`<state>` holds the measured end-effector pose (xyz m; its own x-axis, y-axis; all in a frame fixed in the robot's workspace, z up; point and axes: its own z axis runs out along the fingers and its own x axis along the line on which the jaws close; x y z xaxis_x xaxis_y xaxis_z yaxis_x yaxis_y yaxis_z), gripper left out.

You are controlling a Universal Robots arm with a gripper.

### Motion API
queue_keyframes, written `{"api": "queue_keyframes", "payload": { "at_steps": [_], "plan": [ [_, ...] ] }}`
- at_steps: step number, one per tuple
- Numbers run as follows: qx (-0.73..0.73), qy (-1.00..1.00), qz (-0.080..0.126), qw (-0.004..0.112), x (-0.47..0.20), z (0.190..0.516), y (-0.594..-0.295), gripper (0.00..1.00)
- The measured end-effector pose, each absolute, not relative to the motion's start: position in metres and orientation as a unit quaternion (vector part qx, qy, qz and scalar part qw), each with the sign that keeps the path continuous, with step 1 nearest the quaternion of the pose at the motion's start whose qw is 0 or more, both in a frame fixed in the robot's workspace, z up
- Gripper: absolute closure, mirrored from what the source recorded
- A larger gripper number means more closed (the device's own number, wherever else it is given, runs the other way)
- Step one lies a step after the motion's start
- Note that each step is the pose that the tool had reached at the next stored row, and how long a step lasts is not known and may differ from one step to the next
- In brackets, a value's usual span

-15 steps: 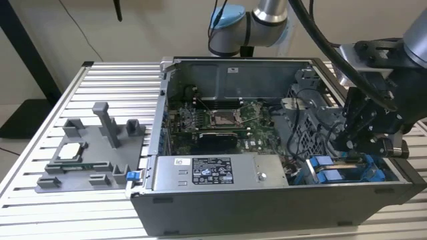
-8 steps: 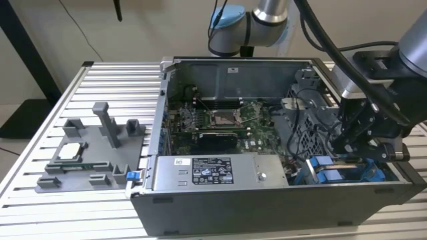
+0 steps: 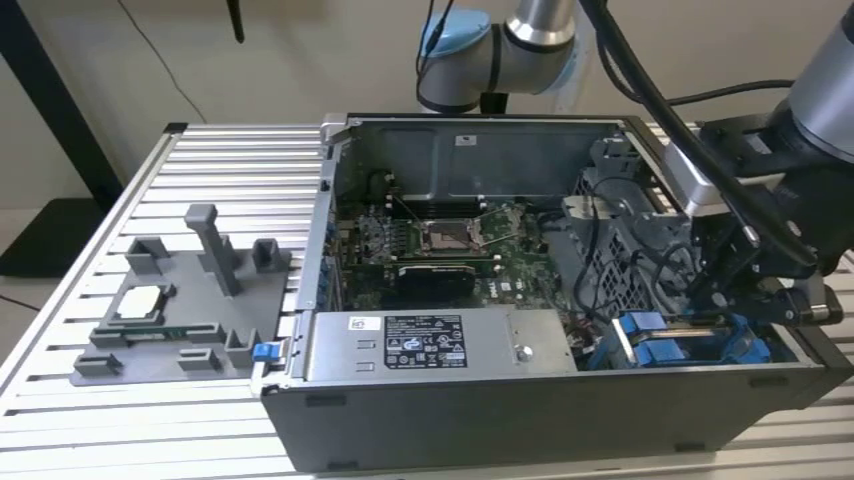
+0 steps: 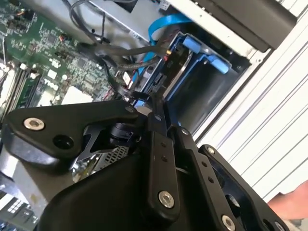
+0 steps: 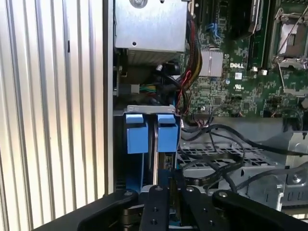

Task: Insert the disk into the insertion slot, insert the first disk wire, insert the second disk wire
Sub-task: 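Insert the second disk wire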

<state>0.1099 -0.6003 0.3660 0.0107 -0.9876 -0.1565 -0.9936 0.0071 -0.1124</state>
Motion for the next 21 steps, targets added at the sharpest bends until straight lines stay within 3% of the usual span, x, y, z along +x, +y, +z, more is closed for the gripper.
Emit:
{"api": "queue_keyframes", "payload": {
  "at_steps": [4, 21],
  "plan": [
    [-0.705, 0.703, 0.006, 0.093, 0.11, 0.362, -0.598, 1.0],
    [-0.689, 0.719, 0.007, 0.09, 0.115, 0.346, -0.587, 1.0]
  ]
}}
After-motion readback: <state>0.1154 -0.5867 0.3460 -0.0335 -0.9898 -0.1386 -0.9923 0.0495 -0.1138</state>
